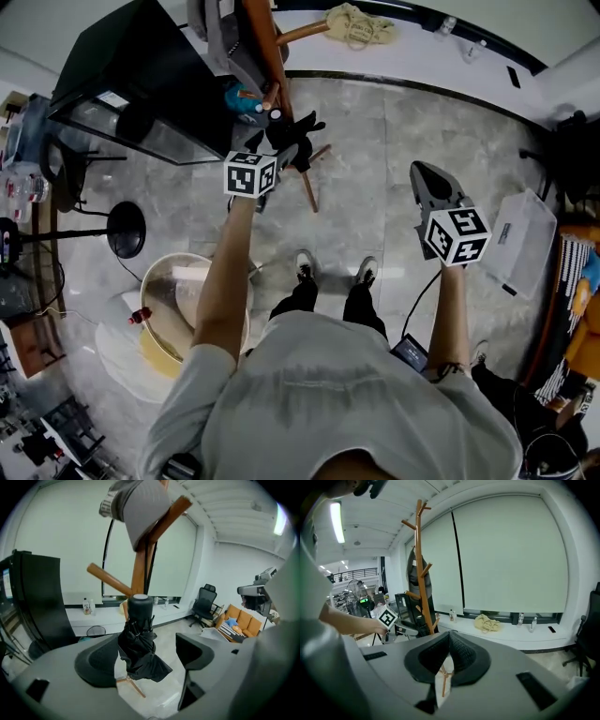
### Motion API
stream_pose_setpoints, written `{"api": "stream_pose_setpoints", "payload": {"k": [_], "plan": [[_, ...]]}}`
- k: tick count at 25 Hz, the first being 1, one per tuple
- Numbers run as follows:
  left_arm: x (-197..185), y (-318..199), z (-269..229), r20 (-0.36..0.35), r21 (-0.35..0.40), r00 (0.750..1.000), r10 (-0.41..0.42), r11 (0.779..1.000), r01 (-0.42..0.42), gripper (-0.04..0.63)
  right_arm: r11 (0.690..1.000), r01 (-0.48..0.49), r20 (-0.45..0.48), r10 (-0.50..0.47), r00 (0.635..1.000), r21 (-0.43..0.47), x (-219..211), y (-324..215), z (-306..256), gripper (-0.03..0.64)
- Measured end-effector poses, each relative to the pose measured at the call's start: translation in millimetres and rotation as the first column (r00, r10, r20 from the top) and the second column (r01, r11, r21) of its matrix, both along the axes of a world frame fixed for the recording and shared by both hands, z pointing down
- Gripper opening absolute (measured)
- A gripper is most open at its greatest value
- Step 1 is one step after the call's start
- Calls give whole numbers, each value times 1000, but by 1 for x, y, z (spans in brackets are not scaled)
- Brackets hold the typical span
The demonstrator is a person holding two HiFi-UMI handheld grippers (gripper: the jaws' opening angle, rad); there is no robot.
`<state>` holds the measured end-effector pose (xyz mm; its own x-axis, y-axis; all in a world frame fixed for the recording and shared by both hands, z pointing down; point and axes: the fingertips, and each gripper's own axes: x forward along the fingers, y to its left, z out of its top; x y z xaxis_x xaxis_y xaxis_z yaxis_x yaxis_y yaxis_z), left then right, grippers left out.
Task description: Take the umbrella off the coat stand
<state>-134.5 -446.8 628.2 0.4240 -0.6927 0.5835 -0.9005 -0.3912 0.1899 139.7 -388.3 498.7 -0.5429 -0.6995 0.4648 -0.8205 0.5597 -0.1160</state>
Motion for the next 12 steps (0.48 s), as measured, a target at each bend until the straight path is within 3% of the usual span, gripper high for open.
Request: {"api": "stream_pose_setpoints", "payload": {"k": [5,10,12], "plan": [[2,-22,35,-12,-56,999,-53,997,52,407,999,-9,-10,9,1000,-31,11,-14,16,23],[4,-37,48,-73,-52,987,-146,988,143,400,999,-12,-36,10,999,-53,19,-18,30,23],[3,-40,49,-88,-43,982,-170,985,167,332,998,-28,-32,26,999,-53,23,-20,31,23]]}}
